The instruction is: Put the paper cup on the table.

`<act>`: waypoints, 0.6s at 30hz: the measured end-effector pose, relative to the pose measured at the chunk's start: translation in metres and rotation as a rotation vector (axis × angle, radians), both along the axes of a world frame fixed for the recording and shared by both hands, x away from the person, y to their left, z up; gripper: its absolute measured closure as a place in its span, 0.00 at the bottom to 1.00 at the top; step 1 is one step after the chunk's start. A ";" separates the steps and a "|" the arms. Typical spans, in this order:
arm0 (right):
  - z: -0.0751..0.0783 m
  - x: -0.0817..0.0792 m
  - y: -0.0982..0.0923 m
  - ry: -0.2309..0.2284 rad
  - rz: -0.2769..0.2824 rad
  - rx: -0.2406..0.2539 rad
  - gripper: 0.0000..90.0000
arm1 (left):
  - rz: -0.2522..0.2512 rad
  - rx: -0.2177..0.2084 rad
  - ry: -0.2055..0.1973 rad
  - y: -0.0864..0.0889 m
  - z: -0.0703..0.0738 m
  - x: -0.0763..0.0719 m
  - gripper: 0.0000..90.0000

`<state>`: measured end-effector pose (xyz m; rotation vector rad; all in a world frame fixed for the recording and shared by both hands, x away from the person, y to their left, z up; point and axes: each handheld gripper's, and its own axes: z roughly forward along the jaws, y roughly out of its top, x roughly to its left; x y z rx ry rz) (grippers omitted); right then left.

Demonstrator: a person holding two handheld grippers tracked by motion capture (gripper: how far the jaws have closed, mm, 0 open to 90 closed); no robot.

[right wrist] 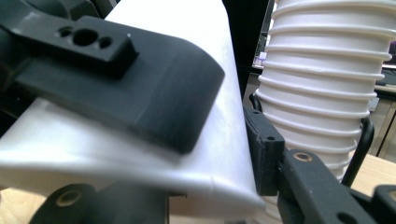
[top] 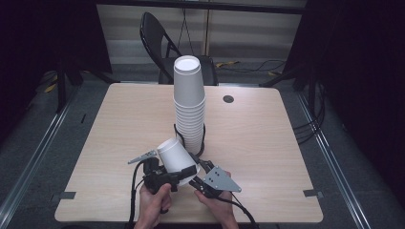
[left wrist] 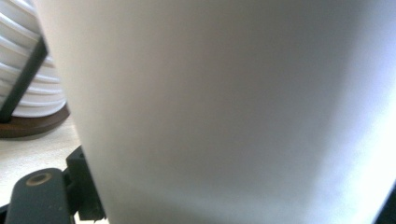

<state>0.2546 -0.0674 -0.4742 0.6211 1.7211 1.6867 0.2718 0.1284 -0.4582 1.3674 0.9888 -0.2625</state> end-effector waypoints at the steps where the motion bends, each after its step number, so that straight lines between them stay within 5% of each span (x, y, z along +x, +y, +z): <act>1: 0.000 0.000 0.000 0.000 0.000 0.000 0.73 | 0.000 0.000 0.000 0.000 0.000 0.000 0.14; 5: 0.000 0.001 0.000 -0.024 -0.014 -0.001 0.78 | -0.009 0.030 -0.018 -0.003 0.001 -0.001 0.14; 8: 0.001 0.001 -0.003 -0.034 -0.021 0.012 0.87 | -0.026 0.016 -0.026 -0.002 0.001 -0.001 0.13; 18: 0.000 0.000 -0.003 -0.036 -0.028 0.009 0.93 | -0.001 -0.024 -0.069 0.006 0.000 0.005 0.10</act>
